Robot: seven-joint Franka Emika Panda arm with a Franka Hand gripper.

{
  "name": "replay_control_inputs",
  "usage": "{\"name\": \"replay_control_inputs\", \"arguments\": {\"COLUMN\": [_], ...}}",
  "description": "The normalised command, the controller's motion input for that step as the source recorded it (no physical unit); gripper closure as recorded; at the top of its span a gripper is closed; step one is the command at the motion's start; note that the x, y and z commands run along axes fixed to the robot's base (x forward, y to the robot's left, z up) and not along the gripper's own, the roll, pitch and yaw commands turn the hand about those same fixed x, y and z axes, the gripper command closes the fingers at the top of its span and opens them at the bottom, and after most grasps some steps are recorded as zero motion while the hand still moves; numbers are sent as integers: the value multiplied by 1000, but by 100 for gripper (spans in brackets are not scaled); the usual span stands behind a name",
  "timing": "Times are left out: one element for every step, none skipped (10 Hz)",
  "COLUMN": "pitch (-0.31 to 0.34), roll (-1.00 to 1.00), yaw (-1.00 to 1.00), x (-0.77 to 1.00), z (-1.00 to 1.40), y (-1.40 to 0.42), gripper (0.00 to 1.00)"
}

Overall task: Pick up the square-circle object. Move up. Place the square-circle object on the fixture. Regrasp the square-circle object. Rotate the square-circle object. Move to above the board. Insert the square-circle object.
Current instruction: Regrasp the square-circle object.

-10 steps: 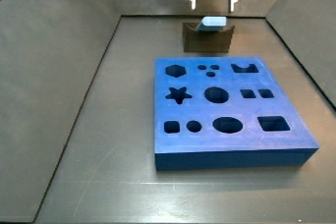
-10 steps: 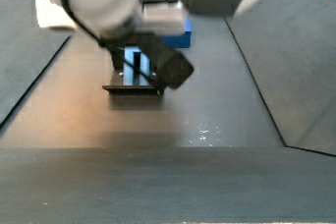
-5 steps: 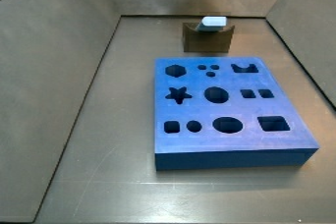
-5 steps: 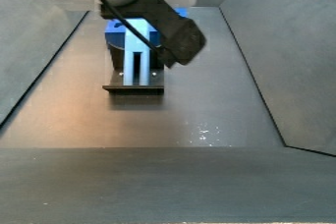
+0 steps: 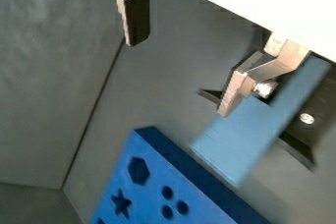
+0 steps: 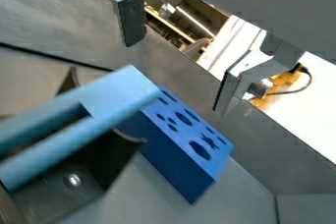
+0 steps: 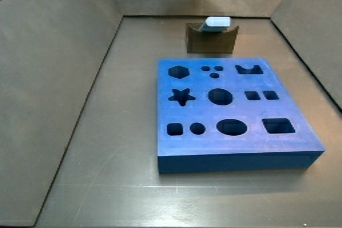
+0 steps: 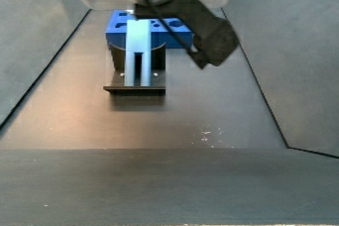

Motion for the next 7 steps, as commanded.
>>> {"name": "replay_control_inputs", "arguments": {"pitch": [-149,-161,-172,-50,-60,-77,-105], "roll": [51,50,48,1000,1000,1000,1000], "yaw": [31,45,66,-924,-918,-919,-920], "x": [-1000,-865,-680,-490,-276,-166,-61], "z": [14,7,7,-618,-557,-445,-238], "y": [-16,-19,-18,-1000,-1000,-1000,-801], "gripper": [0,0,0,0,0,0,0]}}
